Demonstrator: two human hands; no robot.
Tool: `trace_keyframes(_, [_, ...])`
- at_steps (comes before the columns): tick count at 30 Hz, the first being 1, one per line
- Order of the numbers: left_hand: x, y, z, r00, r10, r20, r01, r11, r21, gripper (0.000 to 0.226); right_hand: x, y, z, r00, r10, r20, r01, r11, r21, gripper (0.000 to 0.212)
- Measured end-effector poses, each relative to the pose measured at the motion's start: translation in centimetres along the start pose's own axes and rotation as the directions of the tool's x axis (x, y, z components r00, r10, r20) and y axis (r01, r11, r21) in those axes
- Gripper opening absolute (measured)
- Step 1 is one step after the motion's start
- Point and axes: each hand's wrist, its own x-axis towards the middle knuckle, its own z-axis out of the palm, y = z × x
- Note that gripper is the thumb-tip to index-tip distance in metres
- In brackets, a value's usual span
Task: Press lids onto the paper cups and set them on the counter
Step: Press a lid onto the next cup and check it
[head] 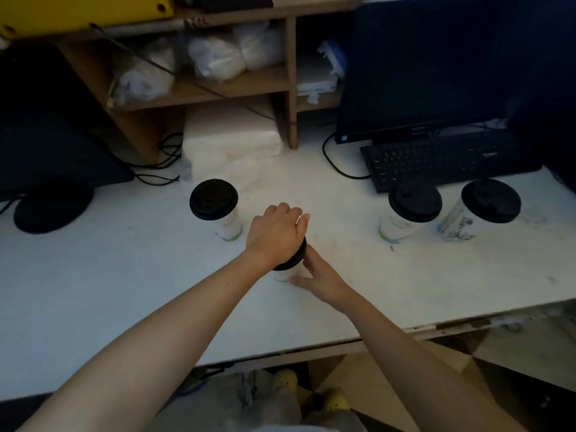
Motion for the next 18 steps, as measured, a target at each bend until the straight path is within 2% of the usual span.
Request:
trace_keyframes(3, [0.0, 0.1, 0.2, 0.999, 0.018, -0.030, -0.018, 1.000, 0.019, 0.044, 1.7, 0.3, -0.4, 0.997, 0.033, 0.076, -0.033, 0.999, 0.001, 0.085])
trace_keyframes(5, [-0.1, 0.0, 0.4, 0.998, 0.031, -0.052, -0.029, 0.999, 0.034, 0.043, 2.7, 0.8, -0.6, 0.997, 0.034, 0.072, -0.033, 0.999, -0.020, 0.085])
trace_keyframes(9, [0.0, -0.3, 0.3, 0.998, 0.041, -0.048, -0.039, 0.999, 0.035, 0.042, 3.3, 2.3, -0.3, 1.000, -0.011, 0.001, 0.011, 0.999, 0.036, 0.076])
trace_keyframes(14, [0.2, -0.9, -0.6, 0.983, 0.182, 0.018, -0.182, 0.983, -0.004, 0.045, 3.0, 3.0, 1.3, 0.985, -0.074, -0.153, 0.082, 0.995, 0.049, 0.072])
trace_keyframes(16, [-0.1, -1.0, -0.9, 0.978, 0.167, -0.123, -0.169, 0.986, -0.009, 0.044, 2.7, 3.2, 2.3, 0.966, -0.107, -0.233, 0.127, 0.990, 0.069, 0.070])
trace_keyframes(18, [-0.9, -0.6, -0.9, 0.959, 0.044, -0.280, -0.050, 0.999, -0.016, 0.042, 2.5, 3.4, 3.7, 0.928, -0.140, -0.346, 0.183, 0.979, 0.094, 0.064])
